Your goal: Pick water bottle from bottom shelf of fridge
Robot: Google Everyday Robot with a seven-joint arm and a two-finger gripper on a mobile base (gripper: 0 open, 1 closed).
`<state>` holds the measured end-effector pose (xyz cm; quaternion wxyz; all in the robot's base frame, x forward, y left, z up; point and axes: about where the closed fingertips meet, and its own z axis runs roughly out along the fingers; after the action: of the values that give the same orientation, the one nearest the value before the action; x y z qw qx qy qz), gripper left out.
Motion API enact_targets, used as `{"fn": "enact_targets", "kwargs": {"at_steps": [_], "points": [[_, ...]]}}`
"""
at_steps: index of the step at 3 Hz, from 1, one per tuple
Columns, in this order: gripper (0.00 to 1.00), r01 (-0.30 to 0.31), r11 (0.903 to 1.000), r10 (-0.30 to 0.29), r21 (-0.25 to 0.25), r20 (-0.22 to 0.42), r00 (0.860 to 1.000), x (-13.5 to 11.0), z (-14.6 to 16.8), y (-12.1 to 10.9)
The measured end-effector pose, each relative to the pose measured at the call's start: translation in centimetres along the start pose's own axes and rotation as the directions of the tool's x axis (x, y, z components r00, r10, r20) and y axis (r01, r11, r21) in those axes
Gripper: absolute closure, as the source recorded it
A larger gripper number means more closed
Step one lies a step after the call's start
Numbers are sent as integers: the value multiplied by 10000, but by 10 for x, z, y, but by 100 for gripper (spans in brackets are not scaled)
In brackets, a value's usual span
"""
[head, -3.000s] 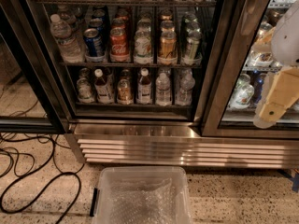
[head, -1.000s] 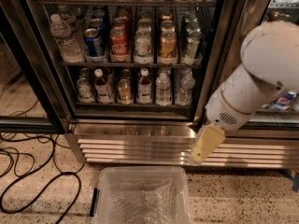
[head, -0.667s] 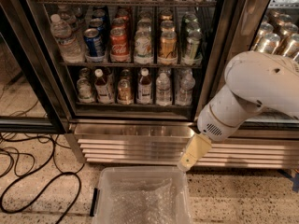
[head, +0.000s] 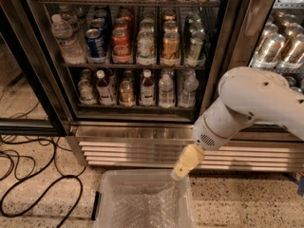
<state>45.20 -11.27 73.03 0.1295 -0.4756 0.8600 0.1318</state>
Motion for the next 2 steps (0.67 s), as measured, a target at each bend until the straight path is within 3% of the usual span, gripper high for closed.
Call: {"fn": "enact_targets", "kwargs": {"at_steps": [1,2], "points": [[0,-749,9966,757,-332,223,9969,0,62,1],[0,-1888,9818,1897,-185,776,9788,-7,103,-16]]}}
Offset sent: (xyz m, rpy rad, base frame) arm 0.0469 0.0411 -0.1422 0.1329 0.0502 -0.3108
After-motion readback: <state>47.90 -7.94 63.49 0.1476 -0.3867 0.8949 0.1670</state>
